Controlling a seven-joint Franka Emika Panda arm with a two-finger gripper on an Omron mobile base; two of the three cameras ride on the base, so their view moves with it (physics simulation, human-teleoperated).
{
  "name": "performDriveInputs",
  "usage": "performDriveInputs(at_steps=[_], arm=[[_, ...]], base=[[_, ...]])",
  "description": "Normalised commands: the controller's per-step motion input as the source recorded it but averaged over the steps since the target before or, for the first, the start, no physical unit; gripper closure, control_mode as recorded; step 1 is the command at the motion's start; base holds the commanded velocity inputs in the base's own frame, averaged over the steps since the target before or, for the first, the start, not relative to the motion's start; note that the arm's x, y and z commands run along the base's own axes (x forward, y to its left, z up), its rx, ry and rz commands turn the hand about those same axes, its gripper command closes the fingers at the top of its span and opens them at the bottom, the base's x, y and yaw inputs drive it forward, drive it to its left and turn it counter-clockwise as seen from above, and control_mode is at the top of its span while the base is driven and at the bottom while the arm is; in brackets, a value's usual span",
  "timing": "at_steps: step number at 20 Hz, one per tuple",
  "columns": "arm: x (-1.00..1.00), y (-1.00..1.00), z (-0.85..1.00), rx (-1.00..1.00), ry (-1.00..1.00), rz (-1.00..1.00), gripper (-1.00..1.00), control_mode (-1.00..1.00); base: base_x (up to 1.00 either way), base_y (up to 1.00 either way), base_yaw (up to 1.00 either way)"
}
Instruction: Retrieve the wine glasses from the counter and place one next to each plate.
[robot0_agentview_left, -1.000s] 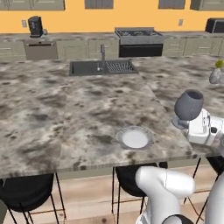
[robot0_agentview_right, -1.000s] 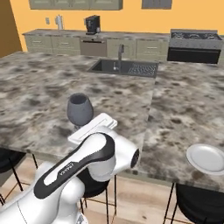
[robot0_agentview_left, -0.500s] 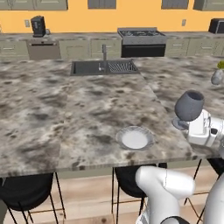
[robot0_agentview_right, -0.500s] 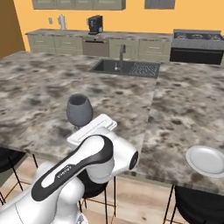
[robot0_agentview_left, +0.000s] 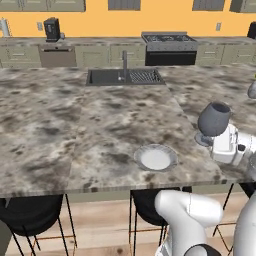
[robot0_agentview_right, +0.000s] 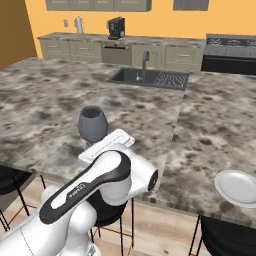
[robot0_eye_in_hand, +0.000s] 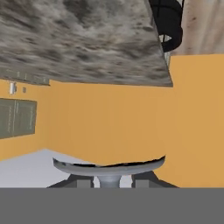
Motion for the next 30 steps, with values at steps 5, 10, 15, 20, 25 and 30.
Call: performDriveInputs(at_steps=[5,10,15,20,25,30], arm=[[0.95,-0.29,-0.37,0.00,0.02,0.02,1.00,-1.00],[0.81,-0.44,-0.53,-0.05,0.10,0.00,1.00,-1.00],[0.65,-0.46,-0.46,-0.07,0.08,0.00,1.00,-1.00],[0.41,-0.46,-0.40,-0.04,0.01,0.02,1.00,-1.00],[0.34,-0.23,-0.42,-0.08,-0.02,0.04,1.00,-1.00],[0.28,-0.04,-0.34,-0.04,0.04,0.03,1.00,-1.00]], base=[[0.00,0.00,0.00],[0.00,0.00,0.00],[0.00,0.00,0.00],[0.00,0.00,0.00],[0.00,0.00,0.00],[0.00,0.00,0.00]])
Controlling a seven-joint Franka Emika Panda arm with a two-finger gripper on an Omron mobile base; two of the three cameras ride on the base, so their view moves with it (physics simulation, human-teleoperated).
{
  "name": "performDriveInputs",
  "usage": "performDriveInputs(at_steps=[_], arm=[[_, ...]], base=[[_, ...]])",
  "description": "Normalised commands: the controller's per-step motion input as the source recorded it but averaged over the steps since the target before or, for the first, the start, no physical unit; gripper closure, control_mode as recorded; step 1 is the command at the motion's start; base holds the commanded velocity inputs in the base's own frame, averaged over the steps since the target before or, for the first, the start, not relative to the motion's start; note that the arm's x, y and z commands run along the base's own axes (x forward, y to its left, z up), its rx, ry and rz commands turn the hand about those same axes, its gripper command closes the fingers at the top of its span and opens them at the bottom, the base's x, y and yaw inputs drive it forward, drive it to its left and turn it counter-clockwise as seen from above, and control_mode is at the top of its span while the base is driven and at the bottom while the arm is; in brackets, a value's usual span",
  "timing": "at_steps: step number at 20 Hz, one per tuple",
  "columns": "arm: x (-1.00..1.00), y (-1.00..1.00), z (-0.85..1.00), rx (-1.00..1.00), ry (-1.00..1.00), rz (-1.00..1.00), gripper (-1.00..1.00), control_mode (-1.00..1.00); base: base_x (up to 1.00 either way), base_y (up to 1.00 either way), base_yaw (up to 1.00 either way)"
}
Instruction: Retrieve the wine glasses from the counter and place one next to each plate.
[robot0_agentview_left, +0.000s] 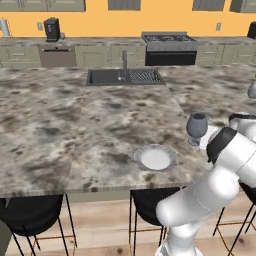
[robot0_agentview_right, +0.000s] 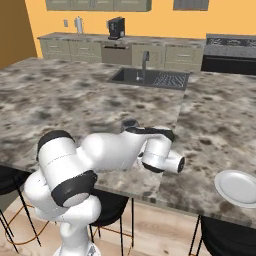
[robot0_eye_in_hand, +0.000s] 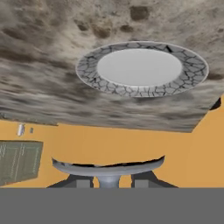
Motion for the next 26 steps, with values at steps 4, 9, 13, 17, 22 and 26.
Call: performDriveInputs(at_steps=[4,9,13,17,22,26], arm=[[0.10,0.00,-0.06,0.00,0.13,0.00,1.00,-1.00],[0.00,0.00,-0.22,-0.02,0.13,0.00,1.00,-1.00],[0.03,0.03,-0.30,-0.10,0.03,0.00,1.00,-1.00],[0.12,0.01,-0.29,-0.14,0.00,0.00,1.00,-1.00],[0.05,0.00,-0.31,-0.11,-0.08,0.00,1.00,-1.00],[0.14,0.14,-0.39,-0.08,-0.02,0.00,1.00,-1.00]], base=[[0.00,0.00,0.00],[0.00,0.00,0.00],[0.00,0.00,0.00],[0.00,0.00,0.00],[0.00,0.00,0.00],[0.00,0.00,0.00]])
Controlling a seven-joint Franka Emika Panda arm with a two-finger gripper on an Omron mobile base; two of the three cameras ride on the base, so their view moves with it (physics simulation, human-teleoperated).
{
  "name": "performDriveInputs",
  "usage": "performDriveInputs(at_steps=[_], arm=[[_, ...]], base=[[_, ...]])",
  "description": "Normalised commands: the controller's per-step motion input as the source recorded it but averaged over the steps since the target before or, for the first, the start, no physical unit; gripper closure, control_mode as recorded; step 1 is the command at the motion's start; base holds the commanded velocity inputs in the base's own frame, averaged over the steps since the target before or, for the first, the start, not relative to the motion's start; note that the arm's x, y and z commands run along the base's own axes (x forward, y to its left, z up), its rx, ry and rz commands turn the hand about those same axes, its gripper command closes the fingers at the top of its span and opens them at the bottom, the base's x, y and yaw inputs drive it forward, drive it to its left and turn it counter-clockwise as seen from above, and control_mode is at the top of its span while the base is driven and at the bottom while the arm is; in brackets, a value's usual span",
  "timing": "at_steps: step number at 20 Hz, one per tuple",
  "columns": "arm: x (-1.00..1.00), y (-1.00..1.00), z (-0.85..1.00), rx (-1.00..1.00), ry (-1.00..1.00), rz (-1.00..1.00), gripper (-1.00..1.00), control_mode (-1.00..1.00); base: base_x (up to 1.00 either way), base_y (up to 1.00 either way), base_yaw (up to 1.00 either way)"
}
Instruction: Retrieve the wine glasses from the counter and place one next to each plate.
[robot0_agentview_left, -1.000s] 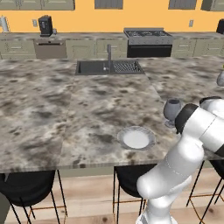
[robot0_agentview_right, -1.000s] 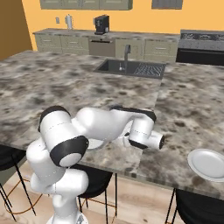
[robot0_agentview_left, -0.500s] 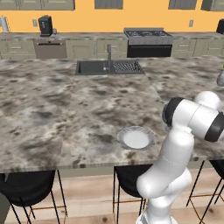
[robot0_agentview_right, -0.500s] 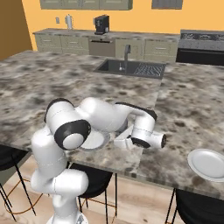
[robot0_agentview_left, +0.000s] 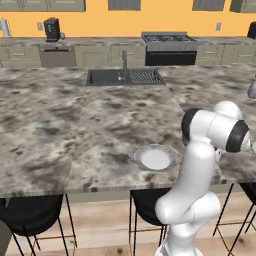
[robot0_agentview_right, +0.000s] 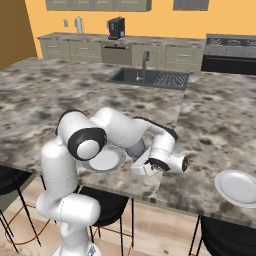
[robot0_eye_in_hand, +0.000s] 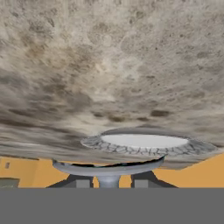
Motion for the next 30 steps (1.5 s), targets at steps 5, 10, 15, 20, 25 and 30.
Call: performDriveInputs(at_steps=[5,10,15,20,25,30], arm=[[0.27,0.27,-0.47,-0.03,0.00,0.00,1.00,-1.00],[0.49,0.01,-0.41,0.00,0.00,0.00,1.00,-1.00],[0.41,0.00,-0.32,0.00,-0.07,0.06,1.00,-1.00],[0.12,0.00,-0.37,-0.01,-0.13,0.13,-1.00,-1.00],[0.00,-0.03,-0.21,0.00,-0.01,0.13,-1.00,-1.00],[-0.06,-0.04,0.00,0.00,0.13,-0.01,-1.00,-1.00]], base=[[0.00,0.00,0.00],[0.00,0.00,0.00],[0.00,0.00,0.00],[0.00,0.00,0.00],[0.00,0.00,0.00],[0.00,0.00,0.00]])
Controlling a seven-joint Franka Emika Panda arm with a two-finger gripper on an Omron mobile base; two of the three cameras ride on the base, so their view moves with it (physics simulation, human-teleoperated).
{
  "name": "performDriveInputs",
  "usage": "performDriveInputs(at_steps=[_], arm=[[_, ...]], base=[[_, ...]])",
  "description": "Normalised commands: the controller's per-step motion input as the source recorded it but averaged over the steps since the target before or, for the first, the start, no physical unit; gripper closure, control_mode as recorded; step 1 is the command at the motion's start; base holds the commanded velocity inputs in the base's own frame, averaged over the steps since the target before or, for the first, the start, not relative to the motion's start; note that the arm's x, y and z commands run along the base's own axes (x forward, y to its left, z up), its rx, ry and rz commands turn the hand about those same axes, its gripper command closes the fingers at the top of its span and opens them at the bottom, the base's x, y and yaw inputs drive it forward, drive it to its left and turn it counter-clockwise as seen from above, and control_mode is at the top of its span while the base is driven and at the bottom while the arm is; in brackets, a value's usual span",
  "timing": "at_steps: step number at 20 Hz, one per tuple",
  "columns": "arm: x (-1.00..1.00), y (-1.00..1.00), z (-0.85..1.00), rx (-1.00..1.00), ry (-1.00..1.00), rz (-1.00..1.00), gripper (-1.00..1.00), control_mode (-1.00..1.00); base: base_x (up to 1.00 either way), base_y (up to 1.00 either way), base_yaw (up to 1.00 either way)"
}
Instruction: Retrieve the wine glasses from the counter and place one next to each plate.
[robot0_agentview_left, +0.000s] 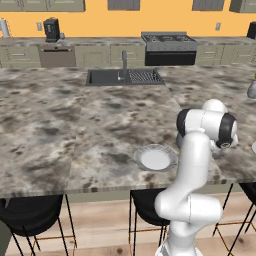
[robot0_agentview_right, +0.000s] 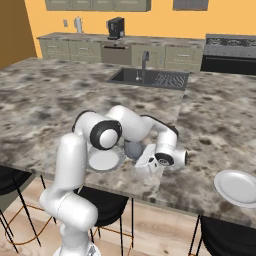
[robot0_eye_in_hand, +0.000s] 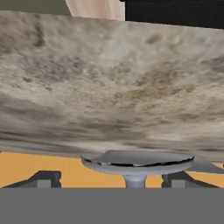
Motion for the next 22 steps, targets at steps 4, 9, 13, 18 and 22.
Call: performDriveInputs(at_steps=[4,9,13,18,22], arm=[[-0.06,0.00,-0.04,-0.01,0.15,-0.02,-1.00,-1.00],[-0.20,-0.04,-0.05,0.00,0.03,0.00,-1.00,-1.00],[-0.23,-0.14,0.00,0.00,-0.01,0.00,-1.00,-1.00],[-0.09,-0.15,0.00,0.00,-0.06,-0.01,-1.00,-1.00],[-0.08,-0.19,0.00,0.01,-0.02,-0.03,-1.00,-1.00]], base=[[0.00,0.00,0.00],[0.00,0.00,0.00],[0.00,0.00,0.00],[0.00,0.00,0.00],[0.00,0.00,0.00]])
